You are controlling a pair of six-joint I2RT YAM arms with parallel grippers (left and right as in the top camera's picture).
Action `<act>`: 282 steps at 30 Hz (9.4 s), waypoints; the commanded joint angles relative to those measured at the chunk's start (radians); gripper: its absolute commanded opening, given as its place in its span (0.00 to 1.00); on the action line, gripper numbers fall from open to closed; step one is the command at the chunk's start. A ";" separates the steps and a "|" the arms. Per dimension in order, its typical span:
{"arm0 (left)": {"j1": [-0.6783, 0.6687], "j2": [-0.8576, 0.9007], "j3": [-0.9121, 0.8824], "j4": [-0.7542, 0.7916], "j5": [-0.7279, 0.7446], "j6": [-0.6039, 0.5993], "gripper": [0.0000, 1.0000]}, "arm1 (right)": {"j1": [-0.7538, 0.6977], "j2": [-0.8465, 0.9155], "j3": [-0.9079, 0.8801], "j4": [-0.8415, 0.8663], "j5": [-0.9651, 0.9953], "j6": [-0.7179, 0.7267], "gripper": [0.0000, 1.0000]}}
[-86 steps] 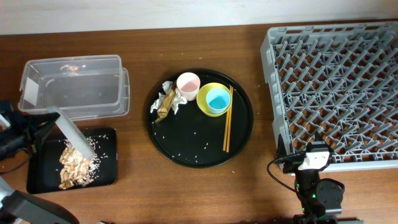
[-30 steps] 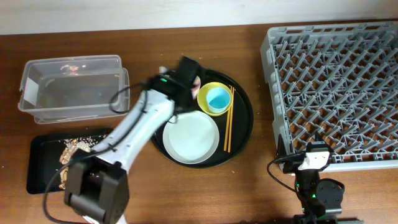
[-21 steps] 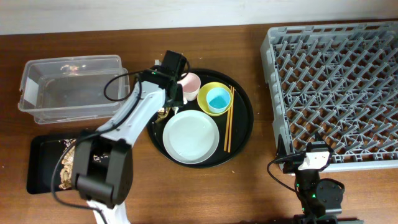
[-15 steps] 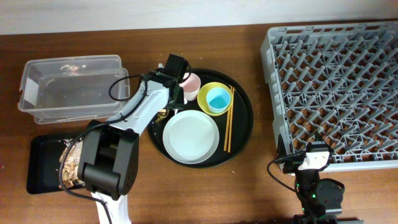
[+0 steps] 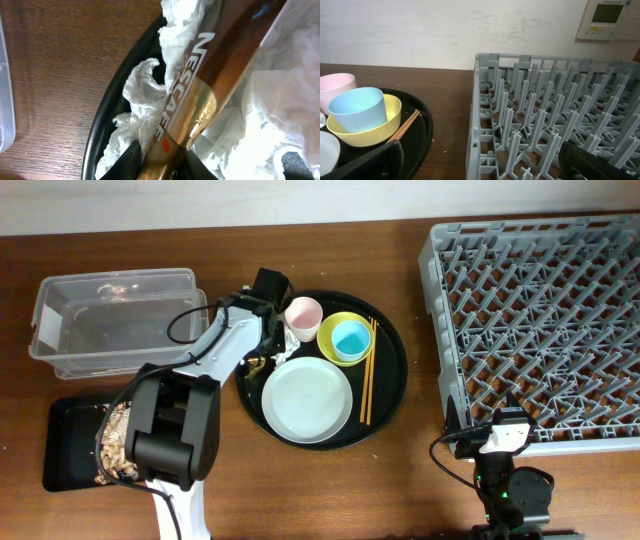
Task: Sort waste into correct bins and load items into the dishwasher rack
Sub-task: 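Grasp the tissue and Nescafe stick with the left gripper, then drop the tissue and stick into the clear plastic bin, withdraw left arm, then reach the right gripper to the white plate and grasp its edge, then carry the white plate to the dish rack with the right gripper, then stand the white plate upright in the rack's back slots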
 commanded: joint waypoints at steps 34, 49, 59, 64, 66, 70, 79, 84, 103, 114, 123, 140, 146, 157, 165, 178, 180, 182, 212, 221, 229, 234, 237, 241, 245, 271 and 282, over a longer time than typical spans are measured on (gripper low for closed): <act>0.518 -0.367 0.010 0.163 0.704 -0.106 0.99 | -0.005 -0.006 -0.006 -0.006 0.009 -0.006 0.98; 0.035 -0.057 0.010 0.012 0.174 -0.286 0.49 | -0.005 -0.006 -0.006 -0.006 0.009 -0.006 0.98; 0.033 0.063 0.010 0.103 0.240 -0.286 0.10 | -0.005 -0.006 -0.006 -0.006 0.009 -0.006 0.98; 0.042 -0.200 0.011 0.081 0.200 -0.277 0.01 | -0.005 -0.006 -0.006 -0.006 0.009 -0.006 0.98; 0.072 -0.333 0.011 0.081 0.032 -0.277 0.01 | -0.005 -0.006 -0.006 -0.006 0.009 -0.006 0.98; 0.217 -0.388 0.011 0.082 -0.153 -0.279 0.01 | -0.005 -0.006 -0.006 -0.006 0.009 -0.006 0.98; 0.448 -0.359 0.010 0.069 -0.068 -0.286 0.99 | -0.005 -0.006 -0.006 -0.006 0.009 -0.006 0.99; 0.452 -0.509 0.010 -0.141 0.145 -0.285 0.89 | -0.005 -0.006 -0.006 -0.006 0.009 -0.006 0.98; 0.487 -0.573 0.010 -0.343 -0.177 -0.285 0.99 | -0.005 -0.006 -0.006 -0.006 0.009 -0.006 0.98; 0.487 -0.573 0.010 -0.343 -0.177 -0.285 0.99 | -0.003 -0.006 -0.006 0.198 -0.968 0.529 0.98; 0.487 -0.573 0.010 -0.343 -0.177 -0.285 0.99 | -0.005 0.180 0.338 0.178 -0.686 0.506 0.98; 0.487 -0.573 0.010 -0.343 -0.177 -0.285 0.99 | 0.830 1.875 1.659 -0.919 -0.051 0.395 0.98; 0.487 -0.573 0.010 -0.343 -0.177 -0.285 0.99 | 0.648 1.864 1.657 -1.151 0.017 0.539 0.98; 0.487 -0.573 0.010 -0.343 -0.177 -0.285 0.99 | 0.552 1.864 1.463 -1.080 0.019 0.579 0.97; 0.487 -0.573 0.010 -0.343 -0.177 -0.285 0.99 | 0.626 1.865 1.284 -0.770 -0.083 0.625 0.74; 0.487 -0.573 0.010 -0.343 -0.177 -0.285 0.99 | 0.653 1.865 1.187 -0.659 0.034 0.710 0.56; 0.487 -0.573 0.010 -0.343 -0.177 -0.285 0.99 | 0.661 1.865 1.167 -0.624 0.032 0.710 0.51; 0.487 -0.573 0.010 -0.343 -0.177 -0.285 0.99 | 0.678 1.865 1.166 -0.615 0.031 0.710 0.50; 0.485 -0.573 0.010 -0.343 -0.177 -0.285 0.99 | 0.137 1.085 1.203 -0.655 0.491 0.480 0.04; 0.485 -0.573 0.010 -0.343 -0.177 -0.285 0.99 | -0.037 1.611 1.203 0.085 0.580 -0.209 0.04; 0.485 -0.573 0.010 -0.343 -0.177 -0.285 0.99 | -0.092 1.625 1.347 -0.263 0.387 0.166 0.34; 0.486 -0.573 0.010 -0.344 -0.177 -0.285 0.99 | -0.408 1.672 1.883 -0.848 -0.008 0.228 0.73; 0.486 -0.573 0.010 -0.344 -0.177 -0.285 0.99 | -0.549 1.744 1.893 -0.904 -0.239 0.228 0.98; 0.486 -0.573 0.010 -0.344 -0.177 -0.285 0.99 | -0.566 1.818 1.863 -0.977 -0.225 0.238 0.98; 0.486 -0.573 0.010 -0.344 -0.177 -0.285 0.99 | -0.565 2.014 1.863 -1.097 -0.298 0.331 0.75; 0.486 -0.573 0.010 -0.344 -0.177 -0.285 0.99 | -0.571 1.996 2.056 -1.235 -0.285 0.401 0.04; 0.486 -0.573 0.010 -0.344 -0.177 -0.285 0.99 | 0.000 2.110 2.214 -0.854 0.803 0.090 0.04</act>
